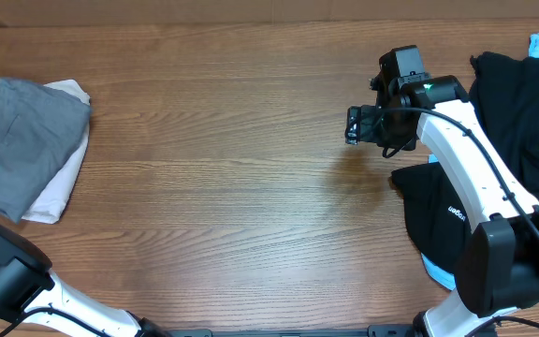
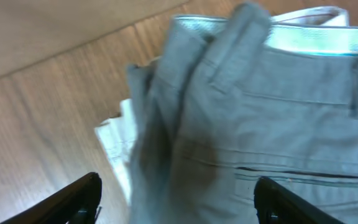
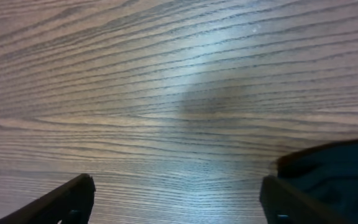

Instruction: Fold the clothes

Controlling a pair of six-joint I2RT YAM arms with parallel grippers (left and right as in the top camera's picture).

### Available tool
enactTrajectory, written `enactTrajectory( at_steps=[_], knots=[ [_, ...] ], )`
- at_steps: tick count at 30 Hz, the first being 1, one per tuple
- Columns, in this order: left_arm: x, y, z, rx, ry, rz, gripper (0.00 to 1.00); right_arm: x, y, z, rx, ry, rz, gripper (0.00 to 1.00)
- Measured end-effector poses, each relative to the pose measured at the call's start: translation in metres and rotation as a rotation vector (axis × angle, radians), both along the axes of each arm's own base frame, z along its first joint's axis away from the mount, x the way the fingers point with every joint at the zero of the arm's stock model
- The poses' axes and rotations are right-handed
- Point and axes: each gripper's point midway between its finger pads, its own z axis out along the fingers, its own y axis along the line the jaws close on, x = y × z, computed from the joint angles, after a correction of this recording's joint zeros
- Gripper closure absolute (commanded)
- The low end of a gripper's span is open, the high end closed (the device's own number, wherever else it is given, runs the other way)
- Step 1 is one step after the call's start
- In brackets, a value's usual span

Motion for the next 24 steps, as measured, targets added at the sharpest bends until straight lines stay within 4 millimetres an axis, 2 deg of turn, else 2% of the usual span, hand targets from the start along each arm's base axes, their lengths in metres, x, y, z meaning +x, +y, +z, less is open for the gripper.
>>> enactTrajectory(
  at_steps=[1,3,5,7,9,13,16,19,20,21,24],
  knots=[
    [0.005,-0.003,0.001,0.000,-0.011,-0.027,0.00,0.000,0.000,0.000,0.000,-0.001,0.000,0.03],
    [0.017,-0.007,0.004,0.007,-0.034,-0.086,0.00,0.002,0.000,0.001,0.002,-0.009,0.000,0.00],
    [0.034,-0.021,0.005,0.012,-0.037,-0.162,0.00,0.004,0.001,0.001,0.005,-0.016,0.000,0.00],
    [0.054,-0.043,0.005,0.018,-0.031,-0.250,0.00,0.005,0.002,0.002,0.012,-0.022,0.002,0.00],
    [0.081,-0.075,0.005,0.028,-0.021,-0.359,0.00,0.006,0.003,0.002,0.016,-0.023,0.003,0.00],
    [0.134,-0.158,0.005,0.051,-0.006,-0.592,0.00,0.007,0.003,0.002,0.017,-0.028,0.003,0.00],
    [0.163,-0.235,0.004,0.054,0.003,-0.764,0.00,0.012,0.004,0.004,0.021,-0.051,0.004,0.00],
    [0.175,-0.304,0.001,0.045,0.021,-0.905,0.00,0.019,0.006,0.007,0.028,-0.083,0.003,0.00],
    [0.178,-0.338,-0.001,0.039,0.031,-0.972,0.00,0.026,0.007,0.009,0.033,-0.111,0.004,0.00],
    [0.179,-0.355,-0.002,0.038,0.035,-1.004,0.00,0.028,0.007,0.010,0.035,-0.121,0.004,0.00],
    [0.169,-0.427,-0.008,0.013,0.079,-1.146,0.00,0.034,0.009,0.013,0.039,-0.148,0.005,0.00]
  ],
)
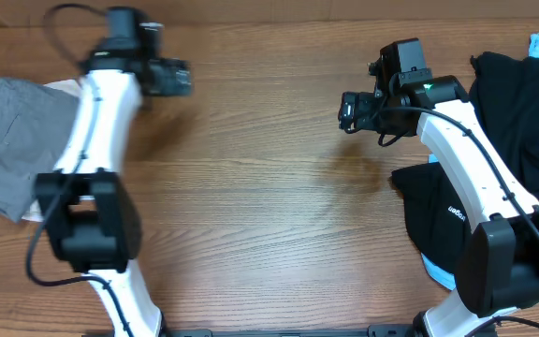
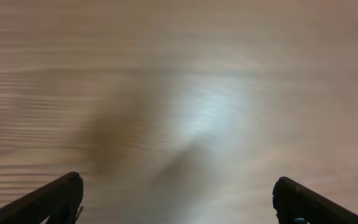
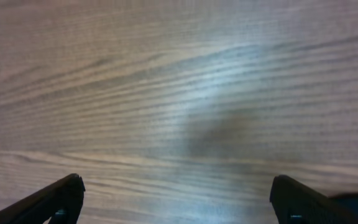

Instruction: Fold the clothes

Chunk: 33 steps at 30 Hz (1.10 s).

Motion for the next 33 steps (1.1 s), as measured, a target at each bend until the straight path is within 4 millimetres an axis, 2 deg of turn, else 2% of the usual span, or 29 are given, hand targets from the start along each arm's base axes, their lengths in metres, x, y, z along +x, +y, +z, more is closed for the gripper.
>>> enactTrajectory(
  at_steps=[3,5,7,8,10,13,17,18,21,24,27,29,33],
  knots=[
    [-0.024,-0.061,-0.009,0.012,0.077,-0.132,0.00,-0.003,-0.001,-0.001,-0.007,0.011,0.004,0.00],
    [-0.056,-0.094,-0.019,0.028,0.181,-0.214,0.00,-0.009,-0.002,-0.004,-0.015,0.039,0.008,0.00],
    [-0.084,-0.110,-0.026,0.043,0.276,-0.252,0.00,-0.015,-0.003,-0.006,-0.021,0.062,0.011,0.00],
    [-0.100,-0.112,-0.029,0.052,0.335,-0.256,0.00,-0.017,-0.004,-0.007,-0.023,0.071,0.011,0.00],
    [-0.122,-0.106,-0.031,0.064,0.429,-0.232,0.00,-0.019,-0.005,-0.006,-0.023,0.075,0.010,0.00],
    [-0.138,-0.091,-0.032,0.070,0.512,-0.174,0.00,-0.019,-0.010,0.007,-0.018,0.043,0.001,0.00],
    [-0.142,-0.079,-0.028,0.069,0.526,-0.129,0.00,-0.023,-0.021,0.044,0.001,-0.077,-0.025,0.00],
    [-0.142,-0.078,-0.024,0.068,0.505,-0.124,0.00,-0.028,-0.025,0.065,0.012,-0.147,-0.033,0.00],
    [-0.148,-0.076,-0.003,0.050,0.417,-0.127,0.00,-0.047,-0.031,0.091,0.030,-0.279,-0.040,0.00],
    [-0.159,-0.073,0.029,0.018,0.251,-0.131,0.00,-0.076,-0.035,0.092,0.043,-0.359,-0.042,0.00],
    [-0.182,-0.063,0.055,-0.004,0.099,-0.115,0.04,-0.107,-0.039,0.077,0.047,-0.397,-0.040,0.00],
    [-0.194,-0.054,0.073,-0.020,-0.025,-0.092,0.02,-0.126,-0.045,0.073,0.043,-0.458,-0.051,0.00],
    [-0.216,-0.033,0.105,-0.054,-0.264,-0.039,0.00,-0.151,-0.059,0.077,0.025,-0.568,-0.110,0.00]
  ],
)
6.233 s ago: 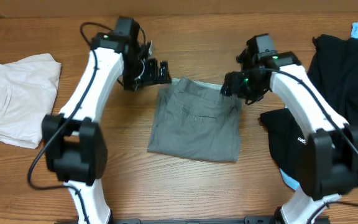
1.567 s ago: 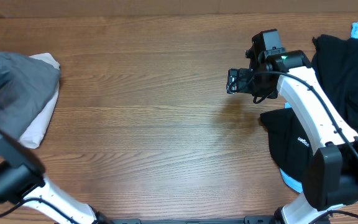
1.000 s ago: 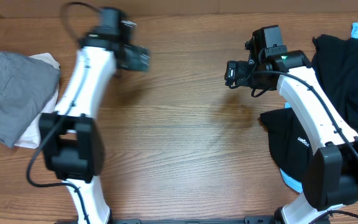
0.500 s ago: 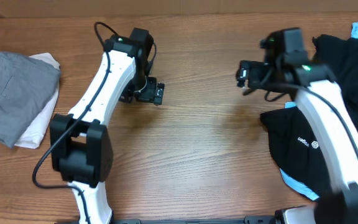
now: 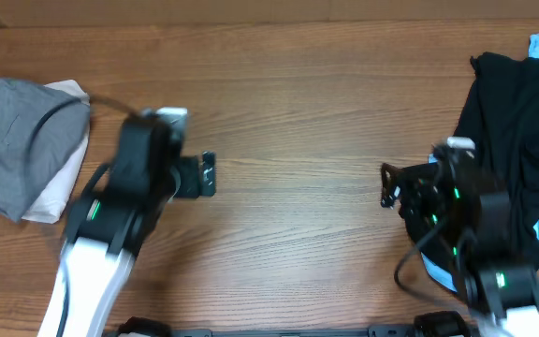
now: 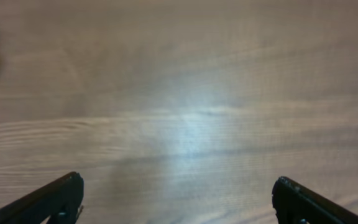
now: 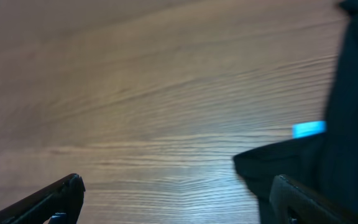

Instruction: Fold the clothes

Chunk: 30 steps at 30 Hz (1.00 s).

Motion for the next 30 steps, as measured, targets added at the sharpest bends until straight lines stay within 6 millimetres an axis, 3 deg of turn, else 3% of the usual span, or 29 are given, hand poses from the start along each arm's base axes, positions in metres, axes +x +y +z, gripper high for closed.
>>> enactTrajectory(
  at_steps=[5,8,18,30],
  knots=[
    [-0.025,0.024,0.043,-0.041,-0.257,0.063,0.00,-0.013,-0.014,0.010,-0.014,-0.077,-0.070,0.00],
    [-0.036,0.031,0.053,-0.038,-0.303,0.085,0.00,-0.012,-0.018,0.007,-0.021,-0.068,-0.090,0.00],
    [-0.052,0.037,0.013,0.016,-0.135,0.098,0.00,-0.018,-0.021,-0.007,-0.036,-0.006,-0.102,0.00],
    [-0.055,0.038,0.006,0.024,-0.101,0.098,0.00,-0.020,-0.021,-0.005,-0.034,-0.018,-0.103,0.00]
  ],
)
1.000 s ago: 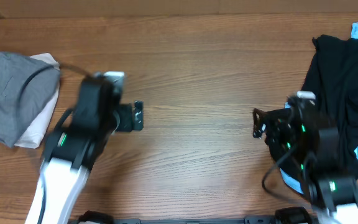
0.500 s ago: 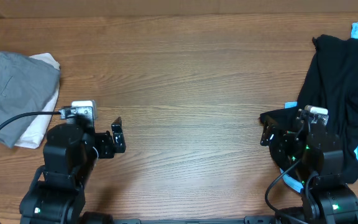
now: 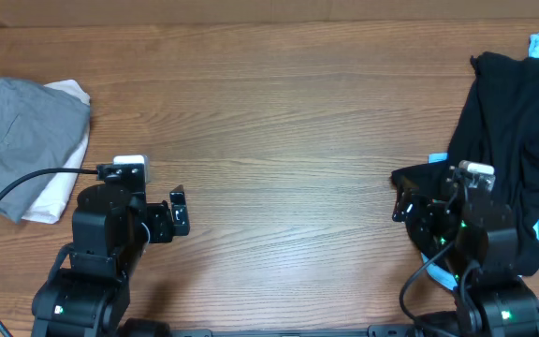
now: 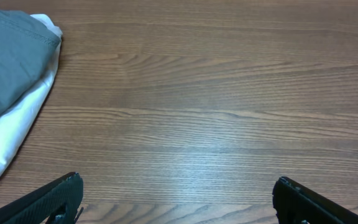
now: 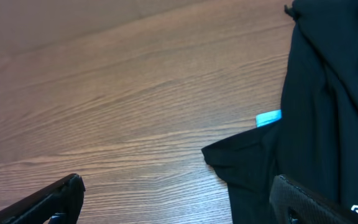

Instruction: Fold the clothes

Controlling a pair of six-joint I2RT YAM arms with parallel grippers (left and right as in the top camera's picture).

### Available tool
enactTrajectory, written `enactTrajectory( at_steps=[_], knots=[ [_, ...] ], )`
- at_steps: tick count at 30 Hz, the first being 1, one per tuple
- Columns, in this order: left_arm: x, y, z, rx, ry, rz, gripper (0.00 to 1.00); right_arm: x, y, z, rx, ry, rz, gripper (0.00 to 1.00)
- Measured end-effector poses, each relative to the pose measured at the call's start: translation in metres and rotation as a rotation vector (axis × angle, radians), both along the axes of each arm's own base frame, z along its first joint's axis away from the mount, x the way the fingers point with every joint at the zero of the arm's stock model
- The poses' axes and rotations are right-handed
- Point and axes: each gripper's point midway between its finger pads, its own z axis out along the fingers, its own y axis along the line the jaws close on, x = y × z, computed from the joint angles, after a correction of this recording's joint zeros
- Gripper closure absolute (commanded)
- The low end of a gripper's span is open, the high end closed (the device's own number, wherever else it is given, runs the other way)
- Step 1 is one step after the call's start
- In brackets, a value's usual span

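Observation:
Folded grey trousers [image 3: 15, 140] lie on a folded white garment [image 3: 52, 187] at the table's far left; both show at the left of the left wrist view, grey trousers [image 4: 8, 68] over white garment [image 4: 8, 137]. A heap of black clothes [image 3: 517, 112] with a light blue piece under it lies at the right, seen as black cloth [image 5: 328, 106] in the right wrist view. My left gripper [image 3: 178, 211] stands open near the front left, empty. My right gripper [image 3: 399, 201] is open at the black heap's left edge, holding nothing.
The wooden table [image 3: 279, 140] stretches bare between the two piles. Both arm bases sit at the front edge, left and right. A small blue tag [image 5: 268, 117] peeks from under the black cloth.
Both arms have drawn back toward the front edge. The left gripper is lower and nearer its base; the right gripper sits lower beside the black heap. Both remain open and empty.
At first the left gripper hung open over the folded grey trousers and the right was open mid-table by the black heap. Then the left arm was at the back of the table. Later both arms stood nearer the front, and now rest by their bases.

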Motion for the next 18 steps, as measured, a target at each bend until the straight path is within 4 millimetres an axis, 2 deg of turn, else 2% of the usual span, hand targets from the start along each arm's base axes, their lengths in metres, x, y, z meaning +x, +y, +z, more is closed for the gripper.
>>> enactTrajectory(
  at_steps=[4,9,12,15,16,18],
  knots=[
    [0.000,0.000,0.000,0.000,0.000,0.000,0.00,-0.012,-0.001,0.016,0.012,-0.079,0.000,0.00],
    [0.000,0.000,0.000,0.000,0.002,0.000,0.00,-0.039,-0.010,0.048,0.028,-0.288,-0.025,0.00],
    [0.000,0.000,-0.001,0.001,0.004,0.000,0.00,-0.044,-0.013,0.041,0.032,-0.388,-0.033,0.00],
    [0.000,0.000,-0.002,0.001,0.008,0.000,0.00,-0.037,-0.012,0.024,0.039,-0.459,-0.035,0.00],
    [0.000,0.000,-0.002,0.001,0.007,0.000,0.00,-0.029,-0.011,0.019,0.041,-0.487,-0.033,0.00],
    [0.000,0.000,-0.002,0.002,0.009,0.000,0.00,-0.023,-0.010,0.018,0.045,-0.528,-0.035,0.00]
  ],
)
